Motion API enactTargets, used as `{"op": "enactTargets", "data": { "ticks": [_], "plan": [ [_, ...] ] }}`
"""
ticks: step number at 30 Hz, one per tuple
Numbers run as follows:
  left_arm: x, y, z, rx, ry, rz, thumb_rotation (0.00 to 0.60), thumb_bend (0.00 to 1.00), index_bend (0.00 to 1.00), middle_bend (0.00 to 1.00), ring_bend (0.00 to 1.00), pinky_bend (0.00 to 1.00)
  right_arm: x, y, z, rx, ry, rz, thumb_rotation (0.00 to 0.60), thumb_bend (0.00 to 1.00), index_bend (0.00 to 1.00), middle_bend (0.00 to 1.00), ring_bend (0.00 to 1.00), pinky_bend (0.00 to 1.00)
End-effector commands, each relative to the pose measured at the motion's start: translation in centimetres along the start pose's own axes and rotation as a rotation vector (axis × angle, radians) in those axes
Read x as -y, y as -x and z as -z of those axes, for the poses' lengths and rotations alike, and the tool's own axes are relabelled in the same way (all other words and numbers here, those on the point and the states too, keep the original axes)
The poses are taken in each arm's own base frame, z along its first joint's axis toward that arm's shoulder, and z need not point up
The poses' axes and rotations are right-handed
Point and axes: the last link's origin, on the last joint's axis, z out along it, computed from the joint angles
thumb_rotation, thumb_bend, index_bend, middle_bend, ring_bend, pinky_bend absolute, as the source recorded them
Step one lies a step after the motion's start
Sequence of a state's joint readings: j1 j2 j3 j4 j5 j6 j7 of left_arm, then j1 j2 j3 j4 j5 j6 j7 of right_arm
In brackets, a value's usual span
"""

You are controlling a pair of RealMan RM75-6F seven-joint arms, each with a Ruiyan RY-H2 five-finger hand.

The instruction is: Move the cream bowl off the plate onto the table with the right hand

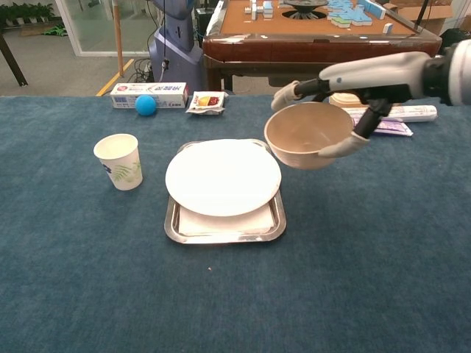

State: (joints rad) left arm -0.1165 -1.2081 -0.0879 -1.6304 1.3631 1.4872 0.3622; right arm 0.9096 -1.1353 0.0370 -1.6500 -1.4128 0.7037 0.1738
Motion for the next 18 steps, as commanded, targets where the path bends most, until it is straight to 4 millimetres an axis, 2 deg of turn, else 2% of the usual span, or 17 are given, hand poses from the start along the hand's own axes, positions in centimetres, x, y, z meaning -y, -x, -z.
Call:
{"op": "enactTargets", "data": {
  "ticks": [1,4,9,18],
  "plan": [
    [-0.2,0.2,-0.1,0.006,0.002,-0.007,0.600,0.36,0.00,0.00,0.00,0.00,-1.0,1.1,1.9,0.007,0.017,-0.012,0.600,0.40,0.00,0.00,0.00,0.11],
    [-0.4,0.3,-0.2,0.009,0.004,-0.014,0.600,0.36,0.00,0.00,0.00,0.00,-1.9,2.1,2.9,0.019,0.029,-0.018,0.600,0.40,0.00,0.00,0.00,0.11],
    [-0.5,0.4,-0.3,0.010,0.002,-0.017,0.600,0.36,0.00,0.00,0.00,0.00,-2.8,3.6,3.5,0.033,0.033,-0.030,0.600,0.40,0.00,0.00,0.00,0.11],
    [-0.4,0.4,-0.4,0.011,-0.003,-0.012,0.600,0.36,0.00,0.00,0.00,0.00,-3.9,5.9,2.4,0.078,0.036,-0.044,0.600,0.40,0.00,0.00,0.00,0.11]
  ]
}}
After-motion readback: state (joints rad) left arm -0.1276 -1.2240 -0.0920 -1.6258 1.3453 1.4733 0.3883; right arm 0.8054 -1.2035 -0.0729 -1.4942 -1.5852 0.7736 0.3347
